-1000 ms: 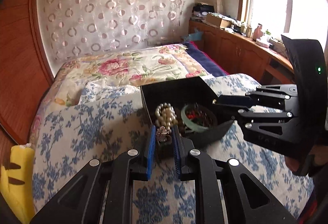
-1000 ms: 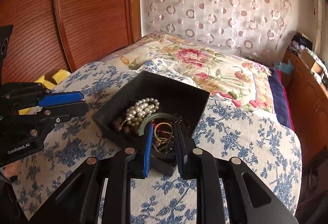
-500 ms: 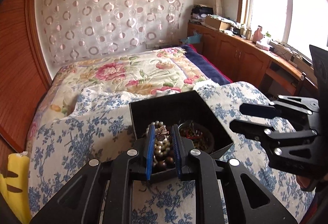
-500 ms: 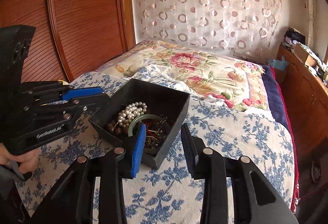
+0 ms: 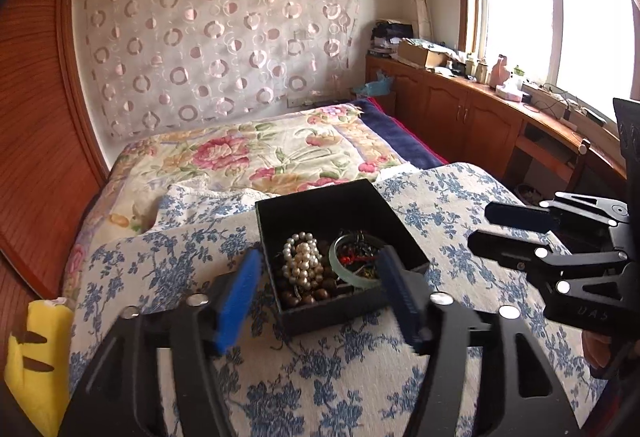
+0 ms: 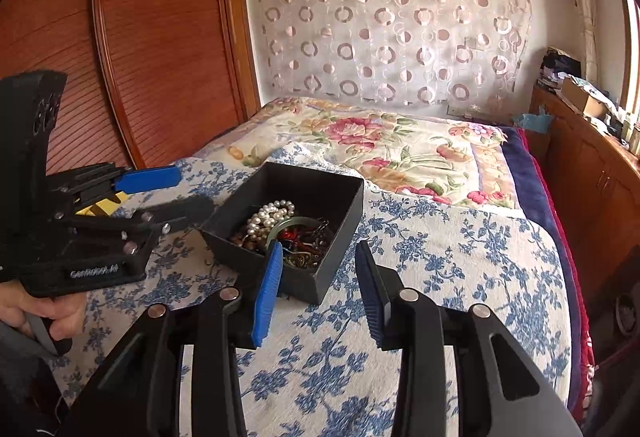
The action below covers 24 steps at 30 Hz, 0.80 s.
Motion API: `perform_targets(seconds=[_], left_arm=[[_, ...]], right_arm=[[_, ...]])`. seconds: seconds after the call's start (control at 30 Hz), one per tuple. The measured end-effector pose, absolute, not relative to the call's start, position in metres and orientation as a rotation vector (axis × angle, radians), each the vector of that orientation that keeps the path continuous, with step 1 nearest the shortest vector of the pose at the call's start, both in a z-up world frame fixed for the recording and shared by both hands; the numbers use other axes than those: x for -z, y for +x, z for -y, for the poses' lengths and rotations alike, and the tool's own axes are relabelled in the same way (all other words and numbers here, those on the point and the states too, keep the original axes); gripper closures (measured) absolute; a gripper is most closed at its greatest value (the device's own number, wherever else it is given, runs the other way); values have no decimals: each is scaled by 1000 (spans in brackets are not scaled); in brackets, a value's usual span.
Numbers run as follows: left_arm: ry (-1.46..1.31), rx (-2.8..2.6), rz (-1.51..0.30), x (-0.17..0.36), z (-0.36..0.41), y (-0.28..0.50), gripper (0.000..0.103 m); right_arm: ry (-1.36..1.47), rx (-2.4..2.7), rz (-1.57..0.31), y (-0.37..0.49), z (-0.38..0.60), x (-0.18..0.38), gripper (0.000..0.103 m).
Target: Organize jewelry
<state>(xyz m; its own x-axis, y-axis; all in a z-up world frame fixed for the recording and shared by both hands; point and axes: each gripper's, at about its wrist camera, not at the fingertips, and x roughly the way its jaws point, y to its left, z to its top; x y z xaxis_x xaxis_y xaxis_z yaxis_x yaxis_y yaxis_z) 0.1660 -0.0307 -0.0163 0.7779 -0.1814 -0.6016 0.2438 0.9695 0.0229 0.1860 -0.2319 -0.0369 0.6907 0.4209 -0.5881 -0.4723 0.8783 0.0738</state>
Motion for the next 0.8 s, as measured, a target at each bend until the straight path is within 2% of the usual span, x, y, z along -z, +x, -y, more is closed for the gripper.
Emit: perform_targets(seconds=[0.1, 0.17, 0.33, 0.4, 0.5, 0.8], left_arm=[[107, 218, -626, 12, 29, 151, 39], [104, 206, -619, 8, 28, 143, 25], [66, 167, -583, -2, 19, 119, 9], [64, 152, -577, -4, 17, 110, 8], [68, 121, -574, -4, 12, 99, 8], [38, 59, -568, -1, -3, 70, 8]], right_arm=[[-76, -475, -602, 173, 235, 31, 43], [-58, -452, -575, 163, 237, 25, 35], [-21, -398, -523, 133, 243, 14, 14], [-20, -375, -507, 124, 242, 13, 8], [-17, -356, -498, 114, 243, 13, 2], [-8, -276, -499, 89, 249, 22, 2]])
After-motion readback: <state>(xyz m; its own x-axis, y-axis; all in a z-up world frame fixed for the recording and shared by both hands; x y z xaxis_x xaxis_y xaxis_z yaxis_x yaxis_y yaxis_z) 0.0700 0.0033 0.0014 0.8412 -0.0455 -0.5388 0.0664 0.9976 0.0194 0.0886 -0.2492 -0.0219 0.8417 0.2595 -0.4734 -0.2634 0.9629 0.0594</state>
